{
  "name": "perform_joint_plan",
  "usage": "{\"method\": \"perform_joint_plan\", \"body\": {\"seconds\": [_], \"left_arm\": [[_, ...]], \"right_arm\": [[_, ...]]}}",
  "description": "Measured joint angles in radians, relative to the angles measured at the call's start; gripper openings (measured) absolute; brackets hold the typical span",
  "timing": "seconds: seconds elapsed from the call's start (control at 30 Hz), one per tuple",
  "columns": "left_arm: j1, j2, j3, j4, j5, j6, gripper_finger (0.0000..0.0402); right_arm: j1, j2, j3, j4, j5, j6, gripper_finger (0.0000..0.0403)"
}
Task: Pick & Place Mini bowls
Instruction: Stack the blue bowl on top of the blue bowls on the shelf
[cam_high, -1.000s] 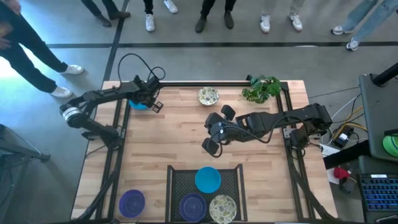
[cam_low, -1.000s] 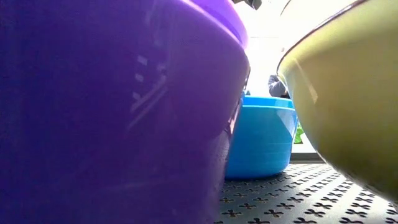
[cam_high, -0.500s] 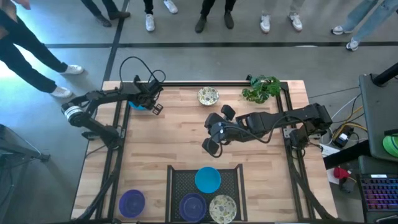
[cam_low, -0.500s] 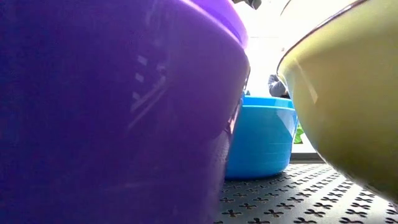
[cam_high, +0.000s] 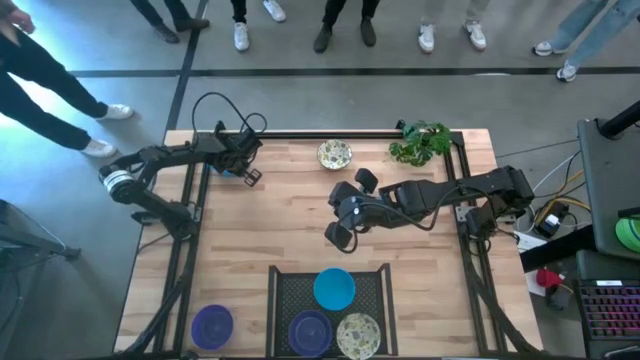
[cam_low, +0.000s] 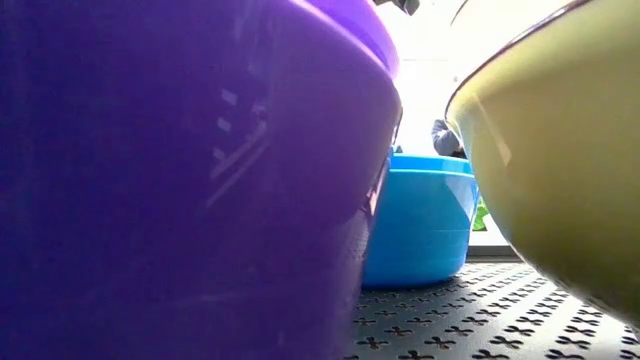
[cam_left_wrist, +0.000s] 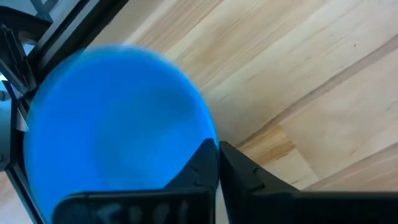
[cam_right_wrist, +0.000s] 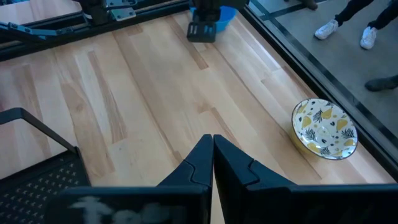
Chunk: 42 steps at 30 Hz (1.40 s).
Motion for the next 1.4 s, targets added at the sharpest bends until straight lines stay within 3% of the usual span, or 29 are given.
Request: {"method": "perform_joint_plan", "body": {"seconds": [0.37, 0.7, 0.93, 1.17, 1.4], "left_arm": [[-0.019, -0.020, -0.004, -0.007, 0.001, 0.093, 0.0001], [-0.137, -0.163, 0.042, -0.019, -0.001, 0.136, 0.0001], [-0.317, -0.235, 0.095, -0.021, -0.011, 0.184, 0.0000], [-0.554, -0.224, 0.171, -0.021, -0.072, 0.210, 0.0000], [-0.756, -0.192, 0.253, -0.028, -0.040, 0.252, 0.0000]], "right_arm": [[0.000, 0.000, 0.000, 0.001, 0.000, 0.002, 0.0008], [0.000, 0.000, 0.000, 0.002, 0.001, -0.002, 0.0008], [0.000, 0.000, 0.000, 0.001, 0.002, -0.033, 0.0008], [0.000, 0.000, 0.000, 0.001, 0.002, -0.047, 0.0008], [0.007, -0.018, 0.000, -0.006, -0.002, -0.046, 0.0008]]}}
